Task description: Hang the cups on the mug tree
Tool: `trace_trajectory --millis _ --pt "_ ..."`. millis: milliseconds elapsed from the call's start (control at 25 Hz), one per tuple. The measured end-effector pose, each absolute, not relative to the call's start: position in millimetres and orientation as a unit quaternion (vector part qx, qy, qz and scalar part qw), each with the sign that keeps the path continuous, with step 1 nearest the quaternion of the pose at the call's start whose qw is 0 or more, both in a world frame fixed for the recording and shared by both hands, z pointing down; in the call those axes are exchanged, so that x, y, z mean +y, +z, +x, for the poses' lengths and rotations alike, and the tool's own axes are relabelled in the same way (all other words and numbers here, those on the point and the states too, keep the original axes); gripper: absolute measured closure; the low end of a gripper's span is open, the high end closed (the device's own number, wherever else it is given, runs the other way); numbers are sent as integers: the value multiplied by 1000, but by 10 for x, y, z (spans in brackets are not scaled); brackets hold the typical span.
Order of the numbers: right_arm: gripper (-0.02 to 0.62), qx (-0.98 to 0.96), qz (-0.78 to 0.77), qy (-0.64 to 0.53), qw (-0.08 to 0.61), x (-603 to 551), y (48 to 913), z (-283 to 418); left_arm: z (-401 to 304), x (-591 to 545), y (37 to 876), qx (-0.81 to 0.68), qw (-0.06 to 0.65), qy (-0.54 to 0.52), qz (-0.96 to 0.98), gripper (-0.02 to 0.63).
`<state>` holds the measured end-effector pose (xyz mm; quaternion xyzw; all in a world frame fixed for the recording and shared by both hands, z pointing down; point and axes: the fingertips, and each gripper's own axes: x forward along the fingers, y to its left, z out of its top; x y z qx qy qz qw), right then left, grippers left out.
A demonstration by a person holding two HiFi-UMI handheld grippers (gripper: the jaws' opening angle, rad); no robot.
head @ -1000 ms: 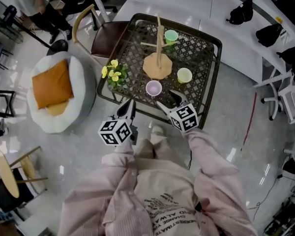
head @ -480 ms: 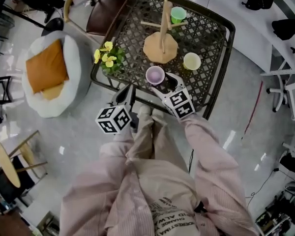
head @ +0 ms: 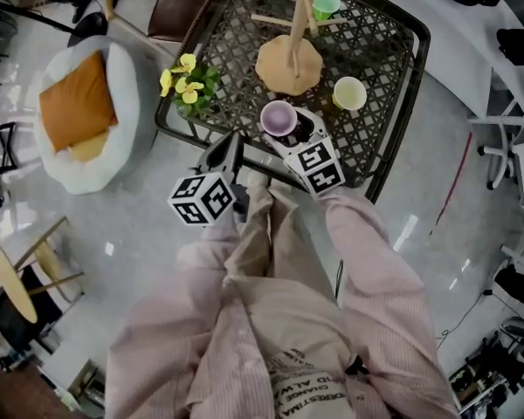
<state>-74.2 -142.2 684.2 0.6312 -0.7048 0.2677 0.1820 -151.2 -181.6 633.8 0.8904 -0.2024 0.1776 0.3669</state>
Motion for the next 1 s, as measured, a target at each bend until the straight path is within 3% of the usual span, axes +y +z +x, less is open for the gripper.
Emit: trace_trajectory --millis 360,1000 --pt "314 -702 634 270 178 -1457 6808 -745 -1500 -1823 6322 -207 367 175 890 607" --pt "322 -700 639 314 63 -1453 6326 -833 -1621 -1826 5931 -218 350 149 899 607"
